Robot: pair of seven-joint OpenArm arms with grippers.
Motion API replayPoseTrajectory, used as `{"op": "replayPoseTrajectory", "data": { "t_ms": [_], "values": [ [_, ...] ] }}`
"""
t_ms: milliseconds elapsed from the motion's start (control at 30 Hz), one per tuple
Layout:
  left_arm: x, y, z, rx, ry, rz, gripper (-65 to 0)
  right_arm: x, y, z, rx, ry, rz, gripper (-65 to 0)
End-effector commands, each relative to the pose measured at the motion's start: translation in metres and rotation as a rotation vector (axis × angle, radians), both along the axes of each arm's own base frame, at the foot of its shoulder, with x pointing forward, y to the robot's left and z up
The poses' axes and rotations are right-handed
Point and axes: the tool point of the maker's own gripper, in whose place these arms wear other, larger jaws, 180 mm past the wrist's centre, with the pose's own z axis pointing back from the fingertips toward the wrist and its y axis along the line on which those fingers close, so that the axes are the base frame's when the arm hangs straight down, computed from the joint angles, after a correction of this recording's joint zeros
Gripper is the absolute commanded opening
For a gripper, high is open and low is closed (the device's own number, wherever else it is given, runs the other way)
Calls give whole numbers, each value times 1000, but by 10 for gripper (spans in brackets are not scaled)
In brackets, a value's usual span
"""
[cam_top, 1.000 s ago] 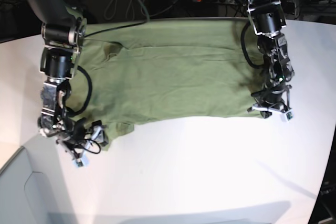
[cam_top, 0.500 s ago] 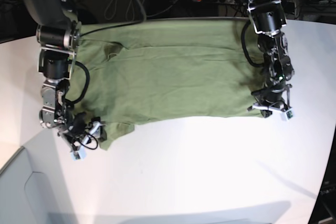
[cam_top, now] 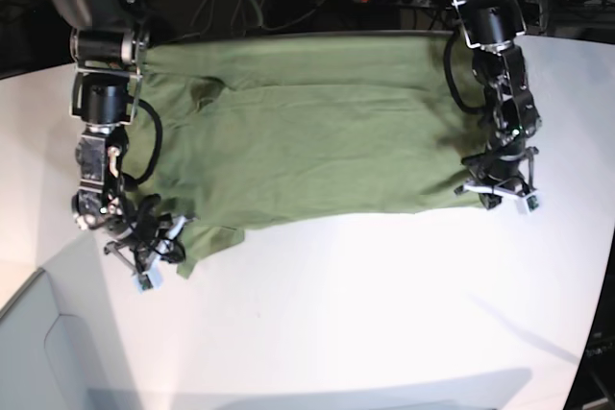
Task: Fold the T-shirt properly
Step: 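Grasp the hem corners with both grippers, then fold the hem up over the shirt toward the collar with both grippers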
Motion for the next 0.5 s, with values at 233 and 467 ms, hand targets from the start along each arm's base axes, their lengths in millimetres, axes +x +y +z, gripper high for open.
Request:
{"op": "replayPoseTrajectory", "data": {
  "t_ms": [233, 467],
  "values": [
    [3, 5, 18, 24, -57, -2, -650, -4, 0, 35, -22, -135, 20, -650],
    [-7, -3, 44, 65, -118, -31, -650, -30, -1, 43, -43, -185, 21, -650]
  ]
}}
